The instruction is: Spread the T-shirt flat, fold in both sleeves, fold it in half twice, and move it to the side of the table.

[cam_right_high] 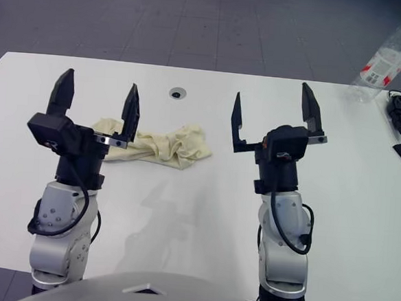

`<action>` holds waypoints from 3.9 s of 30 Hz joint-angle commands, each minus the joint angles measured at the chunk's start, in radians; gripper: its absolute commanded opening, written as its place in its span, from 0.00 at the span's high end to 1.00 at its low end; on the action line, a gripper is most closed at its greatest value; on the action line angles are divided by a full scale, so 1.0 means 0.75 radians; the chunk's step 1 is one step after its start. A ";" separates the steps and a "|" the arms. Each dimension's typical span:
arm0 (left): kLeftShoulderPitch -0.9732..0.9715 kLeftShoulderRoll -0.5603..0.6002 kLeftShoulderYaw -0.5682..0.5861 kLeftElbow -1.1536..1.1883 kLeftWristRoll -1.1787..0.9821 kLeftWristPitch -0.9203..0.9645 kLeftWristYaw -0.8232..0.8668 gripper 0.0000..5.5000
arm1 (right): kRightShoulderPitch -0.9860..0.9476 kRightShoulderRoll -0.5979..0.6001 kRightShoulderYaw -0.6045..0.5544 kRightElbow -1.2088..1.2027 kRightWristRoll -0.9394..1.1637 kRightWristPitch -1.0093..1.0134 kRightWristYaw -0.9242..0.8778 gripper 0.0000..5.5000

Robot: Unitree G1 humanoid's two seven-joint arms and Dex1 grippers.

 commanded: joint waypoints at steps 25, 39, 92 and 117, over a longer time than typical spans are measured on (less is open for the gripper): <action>-0.168 0.257 0.088 0.252 0.088 0.248 -0.169 0.02 | -0.047 0.024 0.014 0.059 -0.006 -0.005 -0.026 0.02; -0.422 0.741 0.076 1.294 0.627 -0.155 0.074 0.02 | -0.097 0.001 0.003 0.200 -0.018 -0.098 -0.010 0.02; 0.233 0.644 -0.365 0.646 0.649 0.084 -0.328 0.02 | -0.148 0.008 0.059 0.219 -0.093 -0.061 -0.002 0.02; -0.252 0.570 0.015 0.427 -0.216 0.114 -0.747 0.02 | -0.171 0.009 0.030 0.228 -0.066 -0.040 -0.002 0.02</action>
